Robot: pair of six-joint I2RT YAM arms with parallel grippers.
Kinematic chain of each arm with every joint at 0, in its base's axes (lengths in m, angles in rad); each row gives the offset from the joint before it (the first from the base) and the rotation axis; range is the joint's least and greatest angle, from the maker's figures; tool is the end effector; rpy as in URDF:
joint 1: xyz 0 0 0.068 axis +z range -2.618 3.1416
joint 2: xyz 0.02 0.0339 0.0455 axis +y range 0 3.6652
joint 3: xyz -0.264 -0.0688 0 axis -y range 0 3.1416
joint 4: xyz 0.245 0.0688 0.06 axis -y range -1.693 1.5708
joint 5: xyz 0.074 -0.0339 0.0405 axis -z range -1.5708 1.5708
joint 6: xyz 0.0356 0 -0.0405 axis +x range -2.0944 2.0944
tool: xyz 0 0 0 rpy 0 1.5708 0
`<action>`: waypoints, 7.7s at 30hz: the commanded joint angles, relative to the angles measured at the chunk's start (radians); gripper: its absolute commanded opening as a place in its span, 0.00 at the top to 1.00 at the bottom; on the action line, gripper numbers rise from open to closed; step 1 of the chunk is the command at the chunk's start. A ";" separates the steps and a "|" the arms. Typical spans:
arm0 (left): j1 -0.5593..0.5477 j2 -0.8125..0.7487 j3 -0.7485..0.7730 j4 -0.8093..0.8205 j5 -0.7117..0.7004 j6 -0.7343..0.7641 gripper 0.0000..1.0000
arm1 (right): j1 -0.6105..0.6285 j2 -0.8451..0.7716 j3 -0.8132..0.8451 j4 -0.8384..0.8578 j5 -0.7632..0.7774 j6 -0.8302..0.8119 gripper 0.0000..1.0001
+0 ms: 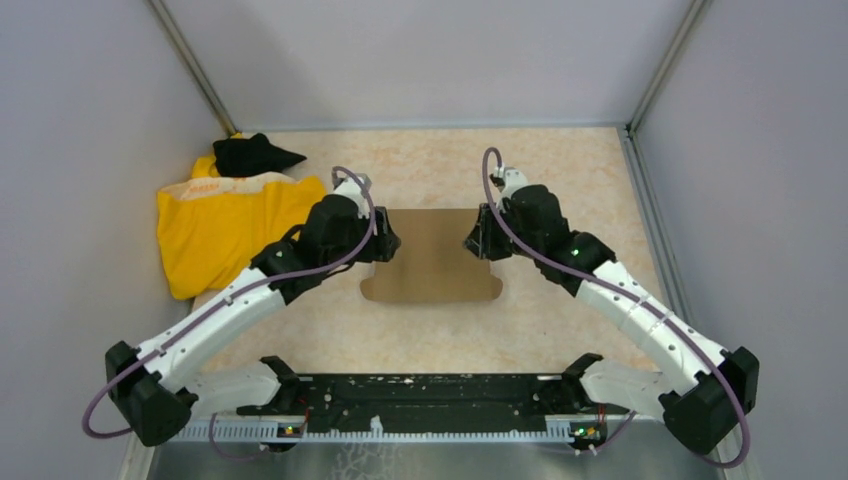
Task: Fold the paper box
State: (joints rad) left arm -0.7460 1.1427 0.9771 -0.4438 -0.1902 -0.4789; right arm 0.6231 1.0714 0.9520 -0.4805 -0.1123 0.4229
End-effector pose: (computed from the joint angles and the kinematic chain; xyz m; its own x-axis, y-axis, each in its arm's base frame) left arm 0.1891 -0.1656 0.3101 -0.6277 -0.0360 -0.7776 0.2967 0.9124 -0.2818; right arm 0.1879 0.1399 0.3139 -0.6869 0.0086 -0.7267 -0.4091 0.8219 0.3964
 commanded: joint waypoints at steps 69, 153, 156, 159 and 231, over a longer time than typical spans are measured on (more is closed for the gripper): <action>0.221 -0.056 -0.489 0.543 0.294 -0.020 0.01 | -0.560 0.295 -0.546 1.038 -0.775 0.270 0.01; 0.223 -0.077 0.035 -0.066 0.709 -0.261 0.01 | -0.419 -0.149 -0.141 0.238 -0.801 0.537 0.01; 0.225 -0.062 0.079 -0.098 0.707 -0.277 0.01 | -0.420 -0.142 -0.133 0.232 -0.807 0.550 0.01; 0.231 -0.038 0.145 -0.157 0.686 -0.276 0.01 | -0.420 -0.135 -0.133 0.238 -0.815 0.572 0.01; 0.491 0.273 0.228 -0.084 0.946 -0.188 0.01 | -0.687 0.137 -0.284 0.574 -0.926 0.630 0.01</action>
State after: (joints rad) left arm -0.2661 1.4139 1.2095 -0.5636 0.7097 -0.6945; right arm -0.0494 1.1946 0.6617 0.0593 -1.0050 1.0813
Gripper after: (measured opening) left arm 0.987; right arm 0.987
